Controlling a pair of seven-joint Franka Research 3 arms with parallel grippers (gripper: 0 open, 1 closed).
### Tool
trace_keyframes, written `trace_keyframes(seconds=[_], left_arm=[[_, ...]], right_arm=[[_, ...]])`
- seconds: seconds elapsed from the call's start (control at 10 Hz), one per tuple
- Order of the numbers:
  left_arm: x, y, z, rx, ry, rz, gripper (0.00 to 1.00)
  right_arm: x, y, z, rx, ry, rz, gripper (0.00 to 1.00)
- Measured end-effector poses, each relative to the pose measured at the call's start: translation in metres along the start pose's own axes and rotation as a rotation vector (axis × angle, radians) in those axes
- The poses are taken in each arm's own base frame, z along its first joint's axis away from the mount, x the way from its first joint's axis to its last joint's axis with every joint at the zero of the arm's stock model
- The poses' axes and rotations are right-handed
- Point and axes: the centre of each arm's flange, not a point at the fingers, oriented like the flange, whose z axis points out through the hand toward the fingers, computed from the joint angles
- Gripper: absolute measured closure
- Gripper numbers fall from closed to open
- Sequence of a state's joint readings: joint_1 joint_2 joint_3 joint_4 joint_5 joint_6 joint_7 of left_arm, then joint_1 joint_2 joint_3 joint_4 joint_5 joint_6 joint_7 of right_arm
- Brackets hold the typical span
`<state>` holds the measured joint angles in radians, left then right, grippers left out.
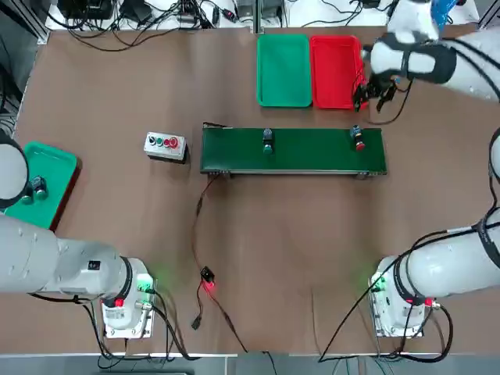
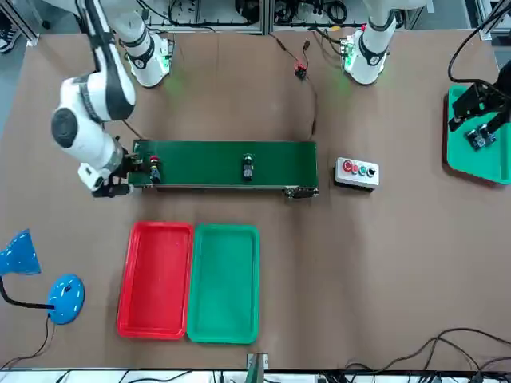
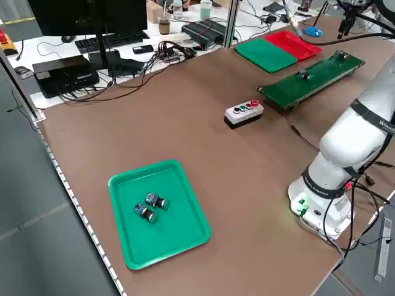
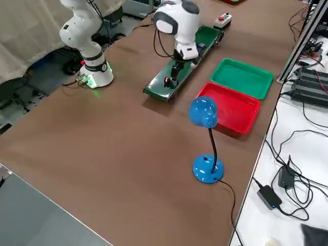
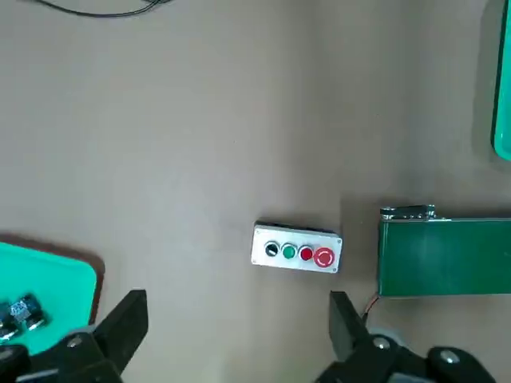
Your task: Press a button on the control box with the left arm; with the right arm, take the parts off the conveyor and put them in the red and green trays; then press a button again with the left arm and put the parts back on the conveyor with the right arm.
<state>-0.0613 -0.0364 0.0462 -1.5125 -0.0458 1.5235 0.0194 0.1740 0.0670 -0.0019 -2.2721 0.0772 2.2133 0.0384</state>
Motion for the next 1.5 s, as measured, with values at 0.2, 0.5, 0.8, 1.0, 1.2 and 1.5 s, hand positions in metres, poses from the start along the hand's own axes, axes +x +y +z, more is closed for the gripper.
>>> trace_keyframes(seconds=[0.2,0.5,0.8,1.0,1.2,1.5], left_arm=[[0.002,0.002,0.006,0.006,-0.013,0.027,0.00],[0.009,0.007,0.021,0.014,-0.039,0.047,0.00],[0.013,0.009,0.027,0.014,-0.051,0.049,0.00],[0.014,0.005,0.029,0.014,-0.054,0.041,0.00],[0.015,0.003,0.032,0.015,-0.060,0.039,0.00],[0.016,0.005,0.033,0.014,-0.061,0.041,0.00]], right_arm=[[-0.008,-0.013,0.016,-0.002,0.037,-0.015,0.00],[-0.010,-0.013,0.023,-0.001,0.085,-0.016,0.00],[-0.018,-0.010,0.050,-0.005,0.111,-0.013,0.00],[-0.024,-0.012,0.063,-0.008,0.108,-0.020,0.01],[-0.028,-0.019,0.067,-0.009,0.117,-0.034,0.11],[-0.029,-0.019,0.070,-0.010,0.113,-0.034,0.51]])
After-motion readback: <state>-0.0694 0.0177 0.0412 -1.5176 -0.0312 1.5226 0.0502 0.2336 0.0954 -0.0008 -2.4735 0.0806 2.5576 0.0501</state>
